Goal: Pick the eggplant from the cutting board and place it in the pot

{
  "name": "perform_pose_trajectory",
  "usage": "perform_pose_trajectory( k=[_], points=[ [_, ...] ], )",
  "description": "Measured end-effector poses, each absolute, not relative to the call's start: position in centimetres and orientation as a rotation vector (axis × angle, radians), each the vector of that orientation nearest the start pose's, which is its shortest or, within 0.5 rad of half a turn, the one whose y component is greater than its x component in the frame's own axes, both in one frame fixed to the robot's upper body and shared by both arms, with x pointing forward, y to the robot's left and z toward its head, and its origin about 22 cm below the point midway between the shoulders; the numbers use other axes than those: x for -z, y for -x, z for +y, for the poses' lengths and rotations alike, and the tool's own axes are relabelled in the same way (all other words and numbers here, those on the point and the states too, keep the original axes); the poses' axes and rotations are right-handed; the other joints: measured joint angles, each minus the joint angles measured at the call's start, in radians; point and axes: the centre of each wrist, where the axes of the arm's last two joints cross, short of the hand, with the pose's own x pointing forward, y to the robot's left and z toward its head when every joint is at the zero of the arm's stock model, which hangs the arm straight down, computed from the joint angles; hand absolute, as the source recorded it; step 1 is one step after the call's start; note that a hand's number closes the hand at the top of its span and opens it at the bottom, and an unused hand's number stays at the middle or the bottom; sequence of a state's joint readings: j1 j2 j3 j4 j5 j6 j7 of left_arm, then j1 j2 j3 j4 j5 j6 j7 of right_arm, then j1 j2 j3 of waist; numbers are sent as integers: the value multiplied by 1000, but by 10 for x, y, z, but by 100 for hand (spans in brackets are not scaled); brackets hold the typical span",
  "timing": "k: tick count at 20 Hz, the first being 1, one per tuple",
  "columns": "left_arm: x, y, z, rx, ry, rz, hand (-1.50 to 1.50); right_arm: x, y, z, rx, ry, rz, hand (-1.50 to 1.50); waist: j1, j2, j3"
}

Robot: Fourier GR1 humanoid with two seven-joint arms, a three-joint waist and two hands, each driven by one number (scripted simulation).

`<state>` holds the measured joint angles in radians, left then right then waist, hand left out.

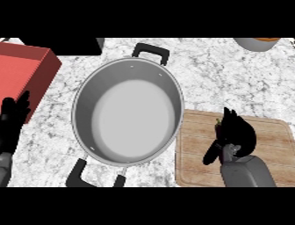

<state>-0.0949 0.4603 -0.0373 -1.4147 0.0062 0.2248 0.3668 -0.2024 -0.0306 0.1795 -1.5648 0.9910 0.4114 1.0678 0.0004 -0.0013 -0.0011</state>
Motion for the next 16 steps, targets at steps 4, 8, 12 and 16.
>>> perform_pose_trajectory(
  k=[4, 8, 12, 16],
  points=[
    [-26, -263, 329, 101, -525, -1158, 0, -39, -276, -179, -773, 924, -500, 150, 0, -2, -2],
    [-28, -261, 326, 106, -523, -1157, 0, -39, -277, -178, -776, 934, -514, 150, 0, -6, -6],
    [-23, -262, 327, 105, -523, -1157, 0, -33, -279, -176, -819, 1005, -532, 150, -1, -9, -9],
    [-23, -264, 329, 105, -529, -1158, 0, -38, -283, -177, -858, 1059, -559, 150, 0, -7, -6]
  ],
)
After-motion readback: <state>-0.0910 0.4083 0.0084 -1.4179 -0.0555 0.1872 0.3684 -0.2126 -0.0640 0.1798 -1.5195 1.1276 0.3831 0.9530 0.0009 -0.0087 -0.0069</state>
